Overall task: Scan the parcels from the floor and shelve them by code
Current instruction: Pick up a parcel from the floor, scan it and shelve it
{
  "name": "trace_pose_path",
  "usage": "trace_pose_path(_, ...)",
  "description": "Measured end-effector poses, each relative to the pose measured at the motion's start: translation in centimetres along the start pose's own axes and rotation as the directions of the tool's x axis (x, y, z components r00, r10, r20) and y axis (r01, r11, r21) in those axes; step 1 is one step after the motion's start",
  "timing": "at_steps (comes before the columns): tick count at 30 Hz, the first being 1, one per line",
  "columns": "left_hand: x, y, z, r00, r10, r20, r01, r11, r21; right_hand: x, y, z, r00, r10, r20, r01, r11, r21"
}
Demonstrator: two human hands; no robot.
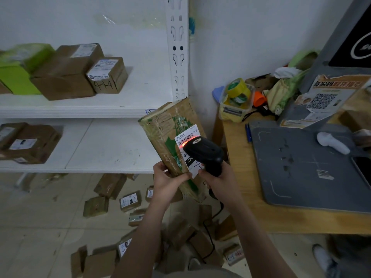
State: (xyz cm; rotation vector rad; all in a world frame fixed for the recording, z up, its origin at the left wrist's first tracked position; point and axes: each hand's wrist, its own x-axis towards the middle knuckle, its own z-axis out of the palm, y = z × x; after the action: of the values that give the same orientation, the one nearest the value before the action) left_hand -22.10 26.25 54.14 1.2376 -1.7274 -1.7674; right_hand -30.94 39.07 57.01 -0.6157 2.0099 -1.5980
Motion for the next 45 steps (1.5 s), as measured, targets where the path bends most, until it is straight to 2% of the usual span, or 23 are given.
trace_pose_path(15, -0.6, -0.1, -0.2, 1.0, -0.012, -0.017, 0.012, 0.999, 0.034, -0.1, 0.8, -0.1, 1.0, -0.016, 0.025, 0.015, 0.999, 0.035)
trace_pose_path(21, -1.2, 0.3, 0.2, 0.999, -0.033, -0.002, 0.033, 0.999, -0.019, 0.2, 2.5, -1.6, 0.996, 0.026, -0.087, -0.015, 0.992, 0.124)
trace_pose_path(24, -1.6, 0.2, 0.5, 0.999, -0.051, -0.001, 0.051, 0.998, -0.023, 1.1, 5.5, -3.4, 0.956, 0.14, -0.258, -0.114, 0.987, 0.112)
trace_pose_path(27, -2.0, -0.1, 0.9, 0.997, -0.076, 0.0, 0.076, 0.997, -0.012, 1.6, 9.8, -5.6, 0.858, 0.328, -0.396, -0.294, 0.945, 0.146)
trace_pose_path(30, -2.5, -0.4, 1.6, 0.995, -0.093, 0.027, 0.093, 0.995, -0.02, 1.0, 13.9, -7.6, 0.757, 0.476, -0.448, -0.479, 0.87, 0.115)
trace_pose_path(32, -2.8, -0.7, 2.3, 0.995, -0.088, 0.038, 0.088, 0.996, -0.007, 0.7, 16.2, -8.6, 0.715, 0.536, -0.449, -0.569, 0.819, 0.072)
trace_pose_path(36, -3.2, -1.6, 3.1, 0.991, -0.117, 0.063, 0.116, 0.993, 0.019, 0.8, 18.1, -10.0, 0.694, 0.561, -0.451, -0.668, 0.736, -0.11)
trace_pose_path(39, -3.4, -1.7, 3.7, 0.99, -0.127, 0.068, 0.126, 0.992, 0.02, 1.4, 18.4, -10.3, 0.705, 0.548, -0.45, -0.666, 0.73, -0.155)
trace_pose_path(45, -4.1, -1.1, 4.3, 0.991, -0.117, 0.072, 0.118, 0.993, -0.006, 1.8, 18.5, -10.3, 0.683, 0.55, -0.48, -0.692, 0.697, -0.186)
